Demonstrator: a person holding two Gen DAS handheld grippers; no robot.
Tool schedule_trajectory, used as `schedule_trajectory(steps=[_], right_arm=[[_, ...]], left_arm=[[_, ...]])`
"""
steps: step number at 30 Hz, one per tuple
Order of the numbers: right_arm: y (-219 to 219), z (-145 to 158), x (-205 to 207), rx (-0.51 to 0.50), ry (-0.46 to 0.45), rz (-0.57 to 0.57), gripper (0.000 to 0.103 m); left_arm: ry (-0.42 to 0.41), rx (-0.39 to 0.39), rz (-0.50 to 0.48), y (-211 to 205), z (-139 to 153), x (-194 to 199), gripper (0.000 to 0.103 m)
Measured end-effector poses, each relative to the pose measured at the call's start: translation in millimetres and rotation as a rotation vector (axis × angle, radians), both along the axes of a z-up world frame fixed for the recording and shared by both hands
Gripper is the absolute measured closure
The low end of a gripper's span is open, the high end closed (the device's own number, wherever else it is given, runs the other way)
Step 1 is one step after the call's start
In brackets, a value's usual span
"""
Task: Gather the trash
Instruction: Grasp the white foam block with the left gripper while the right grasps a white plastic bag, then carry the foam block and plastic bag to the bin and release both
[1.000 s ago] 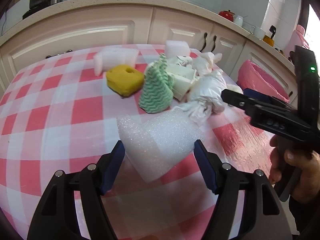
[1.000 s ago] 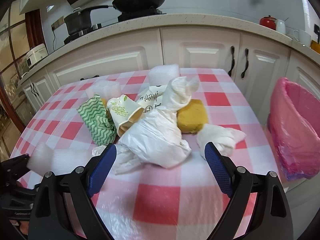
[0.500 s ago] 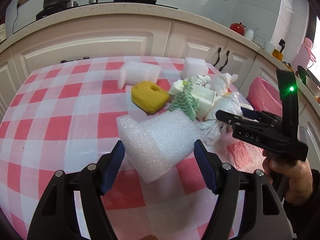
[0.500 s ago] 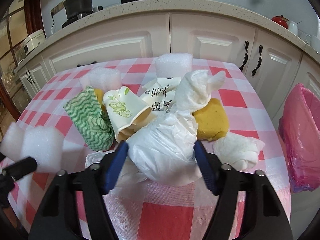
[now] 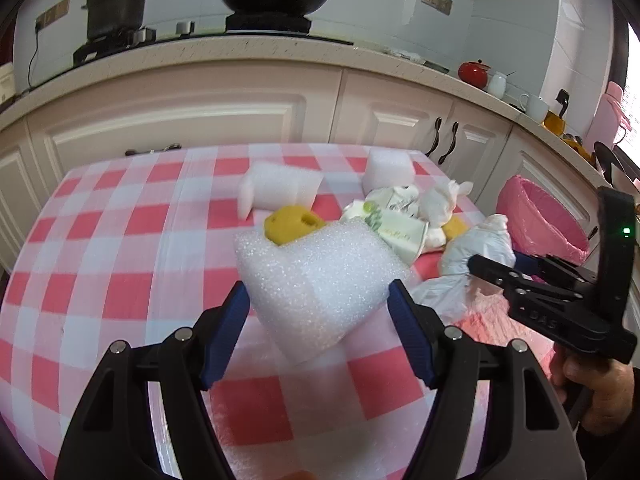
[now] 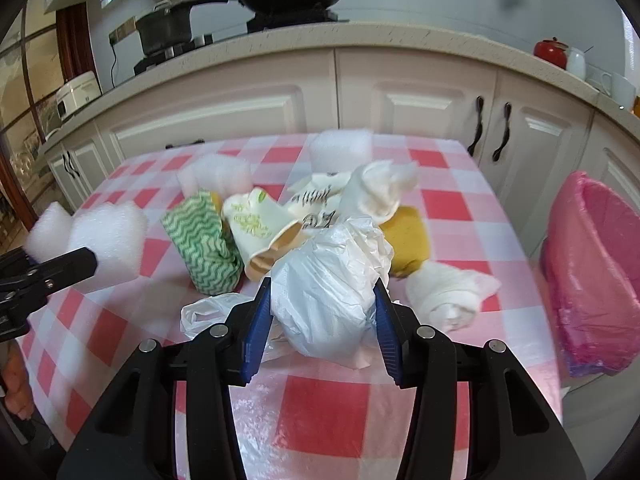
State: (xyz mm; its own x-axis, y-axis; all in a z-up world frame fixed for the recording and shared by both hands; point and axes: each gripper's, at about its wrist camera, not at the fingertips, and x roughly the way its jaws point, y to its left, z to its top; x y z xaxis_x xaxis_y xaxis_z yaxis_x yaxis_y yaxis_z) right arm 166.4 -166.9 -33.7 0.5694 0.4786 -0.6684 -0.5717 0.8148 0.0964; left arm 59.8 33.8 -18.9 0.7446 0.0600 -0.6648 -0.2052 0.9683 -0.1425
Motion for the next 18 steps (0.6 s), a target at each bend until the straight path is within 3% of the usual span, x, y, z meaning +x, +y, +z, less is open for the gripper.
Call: schedule_trajectory(steps=[18], right_arm=[[-95.5,60.6,22.1,0.062,-0.097,-0.156,0.057]], left_arm=[[-0.088,0.049,-0.135,-61.7,48.3,61.5,0.034]])
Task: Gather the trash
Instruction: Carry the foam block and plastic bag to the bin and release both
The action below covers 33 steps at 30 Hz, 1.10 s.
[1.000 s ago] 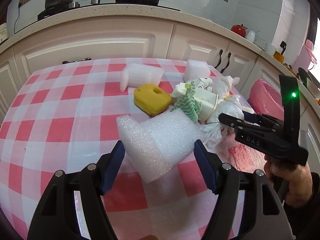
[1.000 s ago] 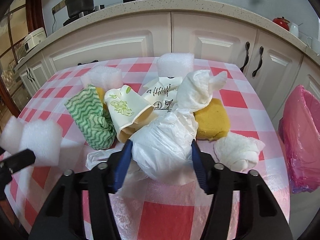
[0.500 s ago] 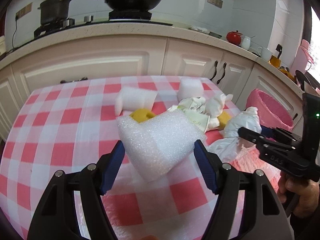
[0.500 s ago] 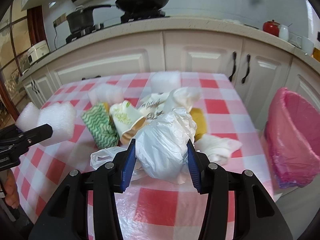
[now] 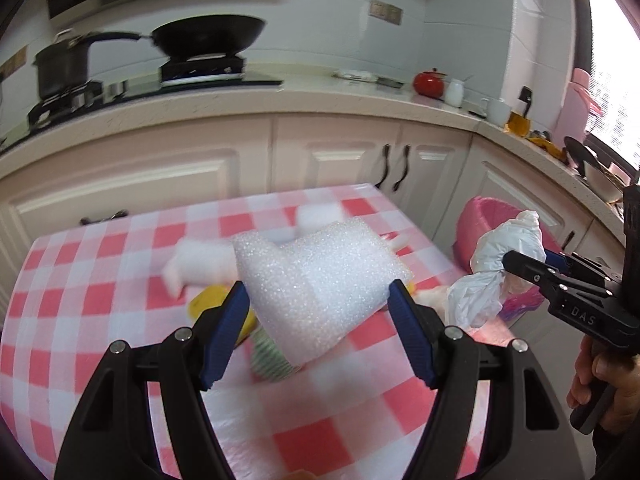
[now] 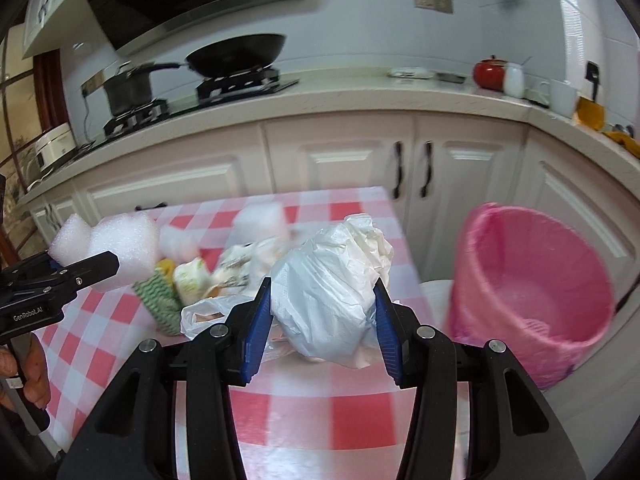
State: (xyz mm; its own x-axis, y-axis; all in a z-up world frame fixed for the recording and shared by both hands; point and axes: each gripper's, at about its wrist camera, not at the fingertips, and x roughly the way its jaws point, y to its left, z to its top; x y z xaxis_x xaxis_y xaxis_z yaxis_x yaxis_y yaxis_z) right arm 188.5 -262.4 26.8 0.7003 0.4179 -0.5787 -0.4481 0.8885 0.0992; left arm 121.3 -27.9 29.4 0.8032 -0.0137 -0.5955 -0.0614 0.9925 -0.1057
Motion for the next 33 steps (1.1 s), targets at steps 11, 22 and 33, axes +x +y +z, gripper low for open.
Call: schedule_trajectory(steps=[11,22,33], right_arm=[[-74.1,13.6,33.4,-0.001,-0.028,-0.135,0.057],[-134.3,5.5,71.8,-0.016,-0.009,-0.234,0.057],[-179.1,-7.1,100.9,-0.032,0.012,-0.311,0.056]], left_arm=[[-0.028,0.002,-0.133,-65.4,18.5,56.2,0.034],[-0.015,-0.007,-0.268,-139.1,25.8,114.8,0.034],[0.035,-0.027,-0.363,-209.0,17.4,172.6,0.033]])
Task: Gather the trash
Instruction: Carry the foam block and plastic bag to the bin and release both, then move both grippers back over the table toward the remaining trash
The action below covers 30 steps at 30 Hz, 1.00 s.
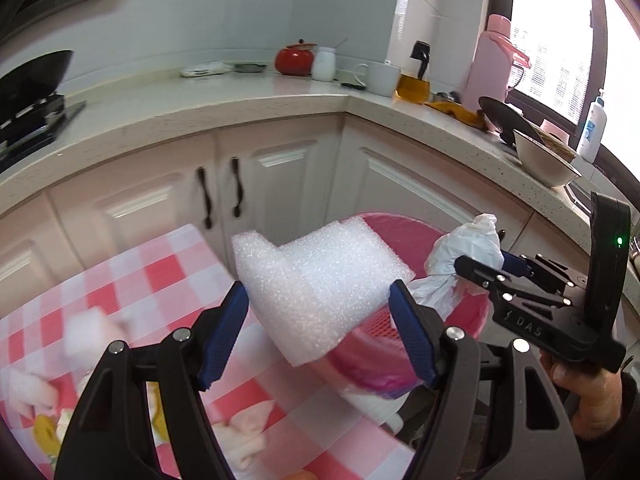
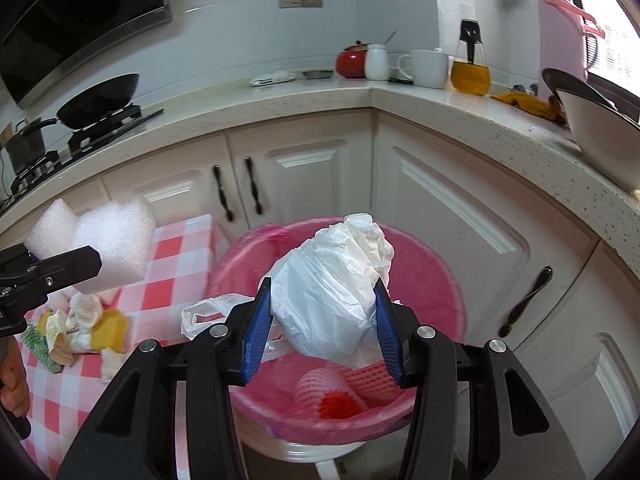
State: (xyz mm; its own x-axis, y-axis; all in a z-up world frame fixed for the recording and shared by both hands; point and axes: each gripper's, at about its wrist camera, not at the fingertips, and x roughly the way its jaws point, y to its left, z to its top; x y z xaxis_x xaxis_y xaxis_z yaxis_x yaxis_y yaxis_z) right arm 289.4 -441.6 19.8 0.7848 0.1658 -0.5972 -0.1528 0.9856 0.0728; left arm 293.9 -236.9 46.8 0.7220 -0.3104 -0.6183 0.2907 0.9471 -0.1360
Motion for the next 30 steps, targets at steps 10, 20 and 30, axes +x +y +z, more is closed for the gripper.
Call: schedule_trajectory(steps=[10,20,30], right_arm=[[-21.8,-4.1,11.2,-0.014,0.002,-0.041,0.050],[-39.4,-2.1,9.9,-0.008,-0.012,-0.080,0.034],[-46.1,-0.8,-10.1,0.032,-0.018,-0.094,0.029]], left_arm=[[0.025,-0.019,-0.041,-41.0,-4.3,30.9,0.032],[0.066,-0.022,-0.077,-62.6,-13.5,47.6,0.027],[0.077,-0.054,-0.039,-41.0,-18.4,37.8,0.023]])
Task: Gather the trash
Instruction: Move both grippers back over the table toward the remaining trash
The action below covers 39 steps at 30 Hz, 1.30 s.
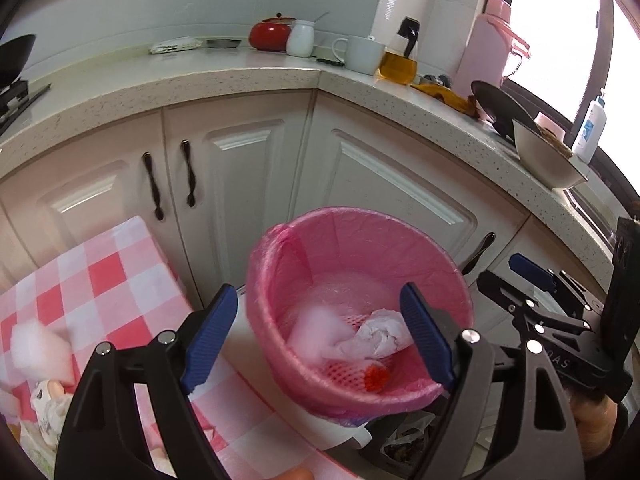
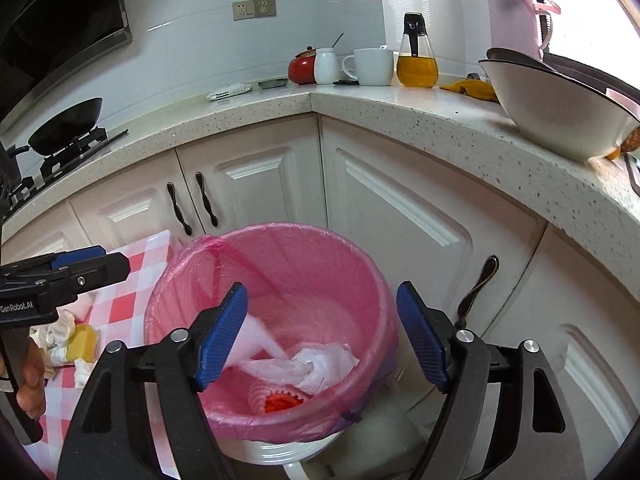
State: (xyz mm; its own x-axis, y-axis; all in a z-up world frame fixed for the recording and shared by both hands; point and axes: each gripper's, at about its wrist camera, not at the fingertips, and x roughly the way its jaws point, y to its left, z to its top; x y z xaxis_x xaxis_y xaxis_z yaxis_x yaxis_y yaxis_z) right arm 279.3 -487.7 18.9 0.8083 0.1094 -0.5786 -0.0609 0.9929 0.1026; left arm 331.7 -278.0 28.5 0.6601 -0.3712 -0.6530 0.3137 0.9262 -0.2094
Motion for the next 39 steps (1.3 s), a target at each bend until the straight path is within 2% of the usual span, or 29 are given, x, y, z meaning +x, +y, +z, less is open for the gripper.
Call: schedule_trajectory(steps=[6,11,23,31,39], right_arm=[[18.9,8.1,-18.2,-0.004,-0.028,0.035,0.023],[41.3,13.6,-33.7,0.002,-0.036,0.067,0.022],[111.7,14.1,-61.5,0.026,-0.010,0.179,0.019],[161.8,10.2,-72.5,0.026,0.015,0.261,0.019],[203.5,-3.8,-77.8,0.026,0.061,0.321,0.019]], left_arm=[[-0.020,-0.020,0.061,34.7,-1.6,-30.5,0.023],[-0.044,-0.037,0.129,76.2,0.2,-61.6,0.023],[-0.101,-0.011,0.313,185.7,5.8,-135.6,0.023],[-0.090,0.000,0.433,253.9,-4.3,-177.6,0.023],[-0.051,-0.002,0.507,296.5,-23.9,-204.8,0.022]])
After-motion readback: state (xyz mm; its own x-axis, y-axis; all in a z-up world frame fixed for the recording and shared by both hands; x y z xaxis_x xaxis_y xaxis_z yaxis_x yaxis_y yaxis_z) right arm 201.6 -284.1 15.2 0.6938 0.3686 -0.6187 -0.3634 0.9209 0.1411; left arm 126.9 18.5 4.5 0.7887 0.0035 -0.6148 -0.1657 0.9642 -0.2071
